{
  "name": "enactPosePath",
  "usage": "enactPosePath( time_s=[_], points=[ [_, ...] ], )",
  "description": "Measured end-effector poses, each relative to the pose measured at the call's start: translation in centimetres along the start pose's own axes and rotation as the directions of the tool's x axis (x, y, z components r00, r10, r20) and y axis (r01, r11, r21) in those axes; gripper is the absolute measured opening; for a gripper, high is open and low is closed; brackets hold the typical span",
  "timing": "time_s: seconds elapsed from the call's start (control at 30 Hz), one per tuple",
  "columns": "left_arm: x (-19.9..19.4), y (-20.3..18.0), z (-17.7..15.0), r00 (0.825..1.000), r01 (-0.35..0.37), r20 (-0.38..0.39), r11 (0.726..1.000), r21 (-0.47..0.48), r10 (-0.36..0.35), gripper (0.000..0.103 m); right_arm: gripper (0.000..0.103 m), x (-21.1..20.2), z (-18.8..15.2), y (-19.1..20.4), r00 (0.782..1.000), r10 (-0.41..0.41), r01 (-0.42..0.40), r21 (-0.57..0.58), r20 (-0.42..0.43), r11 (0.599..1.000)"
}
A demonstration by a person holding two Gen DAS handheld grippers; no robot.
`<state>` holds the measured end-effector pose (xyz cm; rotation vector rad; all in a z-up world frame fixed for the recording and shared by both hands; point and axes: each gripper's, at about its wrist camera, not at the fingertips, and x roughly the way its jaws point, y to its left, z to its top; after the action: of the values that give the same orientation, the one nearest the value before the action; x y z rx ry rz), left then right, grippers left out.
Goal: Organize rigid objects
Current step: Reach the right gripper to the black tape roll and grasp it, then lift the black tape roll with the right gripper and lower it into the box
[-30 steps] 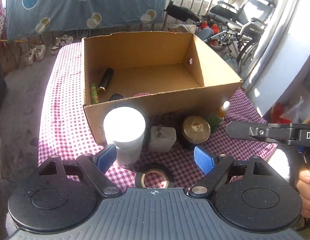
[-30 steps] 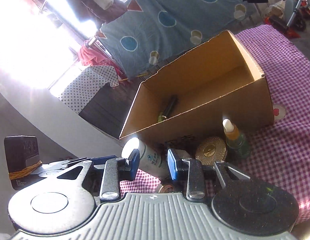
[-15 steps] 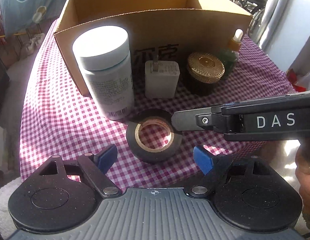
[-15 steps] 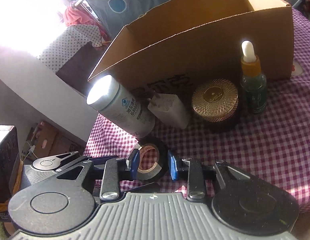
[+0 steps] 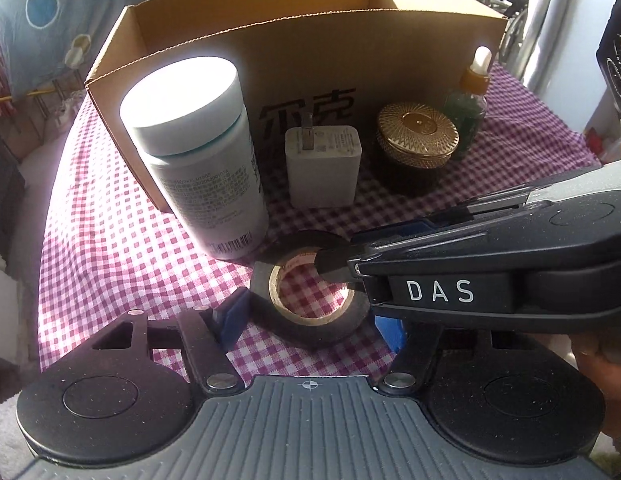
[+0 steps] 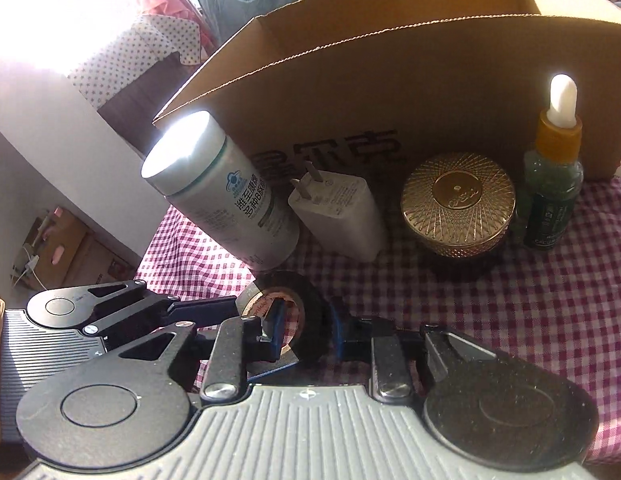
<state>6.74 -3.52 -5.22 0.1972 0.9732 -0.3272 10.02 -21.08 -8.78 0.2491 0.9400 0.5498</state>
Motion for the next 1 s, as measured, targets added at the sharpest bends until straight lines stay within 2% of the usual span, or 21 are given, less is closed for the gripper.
enactPosePath(
  time_s=[0.07,0.23,0.37,0.5,0.67,0.83,0.93,1.0],
  points=[
    [0.1,-0.2,0.0,1.0,-0.006,0.008,1.0,0.001,0.006,0.066,0.018,0.0,-0.1,0.0,1.0,-0.002,0.002,0.004,0.007,1.0],
    [0.1,-0.4,-0.2,1.0,-0.006,0.022,1.0,0.006,0.006,0.066,0.018,-1.0,-0.2,0.0,1.0,-0.02,0.02,-0.001,0.018,1.0],
    [-1.4,-0.6,-0.3,0.999,-0.003,0.049,1.0,0.009,0.003,0.066,0.018,-2.4,-0.4,0.5,0.998,-0.025,0.025,-0.001,0.051,1.0],
    [-3.5,-1.2,-0.3,0.995,-0.017,0.097,1.0,0.021,0.015,0.066,0.018,-5.2,-0.6,1.0,0.994,-0.024,0.026,-0.016,0.108,1.0],
    [-7.1,-1.8,0.6,0.98,-0.045,0.196,0.998,0.036,0.038,0.066,0.019,-8.9,0.1,2.0,0.979,-0.011,0.021,-0.048,0.205,0.999],
    [-10.0,-2.0,3.5,0.954,-0.084,0.295,0.995,0.062,0.062,0.066,0.019,-12.4,2.9,2.8,0.954,0.002,0.03,-0.104,0.299,0.994],
    [-11.1,-1.3,6.2,0.946,-0.069,0.32,0.996,0.063,0.045,0.066,0.019,-13.3,6.0,2.8,0.946,0.014,0.033,-0.137,0.325,0.99],
    [-11.2,-0.6,8.5,0.947,-0.053,0.319,0.996,0.066,0.029,0.066,0.019,-13.6,8.5,2.2,0.948,0.026,0.021,-0.143,0.317,0.99]
  ],
)
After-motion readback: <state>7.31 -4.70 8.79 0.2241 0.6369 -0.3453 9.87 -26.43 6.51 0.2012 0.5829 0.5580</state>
